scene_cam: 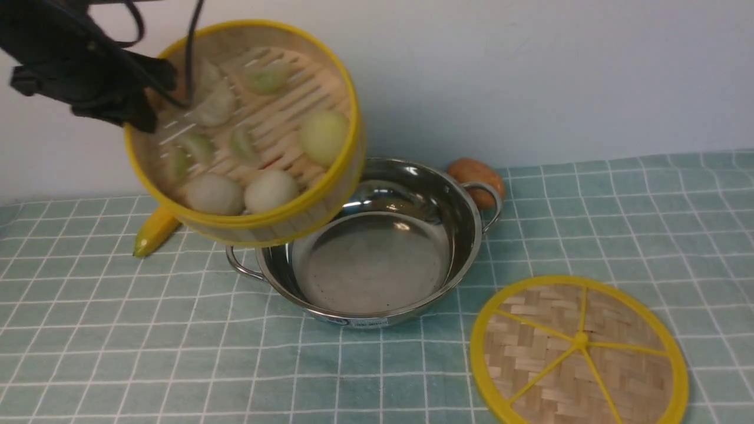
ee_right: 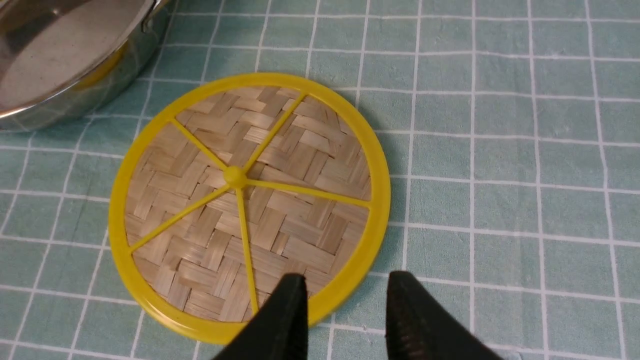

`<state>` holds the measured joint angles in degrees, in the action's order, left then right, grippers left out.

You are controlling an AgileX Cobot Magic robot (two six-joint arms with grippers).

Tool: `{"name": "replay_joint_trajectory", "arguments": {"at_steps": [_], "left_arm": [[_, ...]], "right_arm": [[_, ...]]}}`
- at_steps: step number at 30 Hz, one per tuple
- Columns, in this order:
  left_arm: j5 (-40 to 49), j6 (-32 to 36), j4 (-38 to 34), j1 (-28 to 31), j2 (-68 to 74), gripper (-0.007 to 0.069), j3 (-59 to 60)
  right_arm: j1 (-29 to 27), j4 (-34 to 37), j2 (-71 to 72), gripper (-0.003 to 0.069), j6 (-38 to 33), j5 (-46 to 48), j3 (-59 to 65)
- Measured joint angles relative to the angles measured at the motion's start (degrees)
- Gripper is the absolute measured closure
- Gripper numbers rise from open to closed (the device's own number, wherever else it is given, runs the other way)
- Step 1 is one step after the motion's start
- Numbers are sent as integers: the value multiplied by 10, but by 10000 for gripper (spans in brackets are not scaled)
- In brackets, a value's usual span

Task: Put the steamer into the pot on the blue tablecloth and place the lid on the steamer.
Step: 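Place the bamboo steamer basket with dumplings into the steel pot with the left gripper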

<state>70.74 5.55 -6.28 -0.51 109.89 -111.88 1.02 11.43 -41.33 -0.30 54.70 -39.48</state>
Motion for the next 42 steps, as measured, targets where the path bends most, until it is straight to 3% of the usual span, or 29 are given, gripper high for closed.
{"name": "replay_joint_trajectory", "arguments": {"at_steps": [5, 11, 42], "left_arm": [[0, -20, -4, -56, 88, 585, -70], [-2, -32, -3, -78, 156, 585, -102], [-3, -43, 0, -95, 259, 585, -106]], "right_arm": [[0, 5, 0, 417, 0, 1, 0], [0, 14, 0, 417, 0, 1, 0], [0, 17, 0, 417, 0, 1, 0]]}}
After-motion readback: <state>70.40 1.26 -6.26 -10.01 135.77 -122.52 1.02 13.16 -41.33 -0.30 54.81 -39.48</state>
